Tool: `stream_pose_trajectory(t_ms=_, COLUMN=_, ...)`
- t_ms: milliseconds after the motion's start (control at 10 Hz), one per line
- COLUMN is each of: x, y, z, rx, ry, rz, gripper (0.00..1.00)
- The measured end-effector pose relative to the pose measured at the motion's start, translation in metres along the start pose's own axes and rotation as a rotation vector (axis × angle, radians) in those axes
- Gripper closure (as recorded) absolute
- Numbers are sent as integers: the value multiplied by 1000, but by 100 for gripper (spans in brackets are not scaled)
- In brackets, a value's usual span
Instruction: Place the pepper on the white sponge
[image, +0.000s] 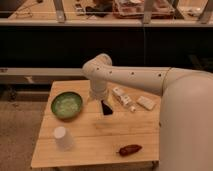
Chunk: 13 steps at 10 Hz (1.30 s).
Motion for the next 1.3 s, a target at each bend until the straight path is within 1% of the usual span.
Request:
stream_pose_trajectory(t_ms=100, x=0, y=0, z=0, rx=2, ry=-4, rz=4, gripper=20)
stream_pose_trajectory(t_ms=200, x=-1, y=3, z=0, rx=5, ry=-17, rz=21, gripper=20)
stream_pose_trajectory(t_ms=300, x=-1, y=15, z=-3, rx=15, ry=-48, rz=81, gripper=20)
stream_pose_trajectory(t_ms=500, x=-2, y=41, z=-12, rx=30, ry=-86, rz=190, gripper=20)
stream_pose_trajectory(t_ms=600, x=-3, y=42, z=-13, rx=32, ry=-87, rz=198, gripper=20)
stream_pose_trajectory(t_ms=700, x=-19, y=77, z=-19, rx=48, ry=-107, rz=319, gripper=20)
stream_pose_trajectory(t_ms=900, x=-39, y=108, z=-15, rx=33, ry=-99, rz=384, gripper=20)
stream_pose_trajectory(t_ms=1000, x=-52, y=129, z=-11, rx=28, ry=-78, rz=407, gripper=20)
stream_pose_trajectory(t_ms=1100, x=-57, y=134, z=-10, rx=27, ry=-71, rz=411, gripper=20)
stream_pose_trajectory(t_ms=1300, x=-58, y=136, z=-9, rx=27, ry=-67, rz=412, gripper=20)
